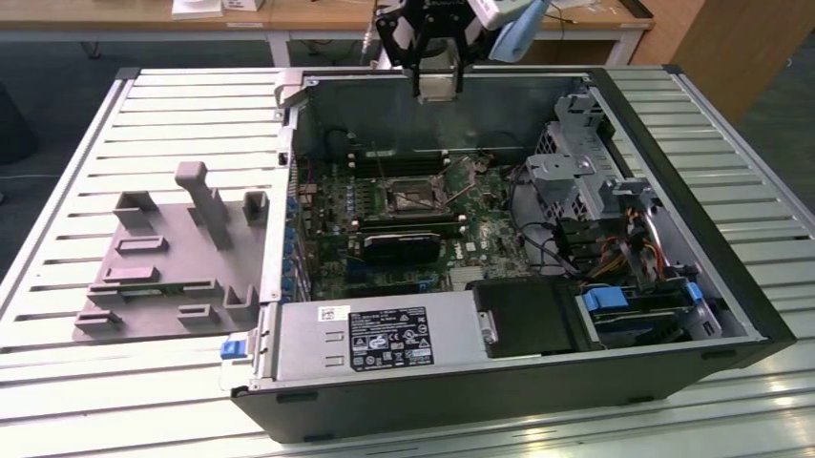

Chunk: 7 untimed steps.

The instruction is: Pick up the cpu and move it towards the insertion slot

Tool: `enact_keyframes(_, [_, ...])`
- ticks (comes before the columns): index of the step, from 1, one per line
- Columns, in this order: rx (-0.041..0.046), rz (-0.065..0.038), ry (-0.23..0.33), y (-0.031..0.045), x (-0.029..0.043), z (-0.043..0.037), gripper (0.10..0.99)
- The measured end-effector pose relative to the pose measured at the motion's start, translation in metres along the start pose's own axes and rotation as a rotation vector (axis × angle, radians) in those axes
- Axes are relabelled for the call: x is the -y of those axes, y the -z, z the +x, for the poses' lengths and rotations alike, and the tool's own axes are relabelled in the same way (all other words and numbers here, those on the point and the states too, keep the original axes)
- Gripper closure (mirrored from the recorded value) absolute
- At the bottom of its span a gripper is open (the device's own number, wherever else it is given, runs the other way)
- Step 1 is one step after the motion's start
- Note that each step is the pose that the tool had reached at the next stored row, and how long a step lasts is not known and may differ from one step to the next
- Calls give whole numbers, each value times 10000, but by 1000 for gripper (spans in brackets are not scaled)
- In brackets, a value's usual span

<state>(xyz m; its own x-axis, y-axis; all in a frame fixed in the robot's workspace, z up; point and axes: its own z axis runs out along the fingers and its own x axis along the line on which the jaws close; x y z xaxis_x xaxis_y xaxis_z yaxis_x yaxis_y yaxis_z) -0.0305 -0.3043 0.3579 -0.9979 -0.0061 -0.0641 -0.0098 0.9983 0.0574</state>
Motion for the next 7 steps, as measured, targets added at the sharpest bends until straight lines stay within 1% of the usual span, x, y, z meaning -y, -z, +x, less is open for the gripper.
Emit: enact_keyframes(7, [0, -1, 0, -1, -7, 0, 549])
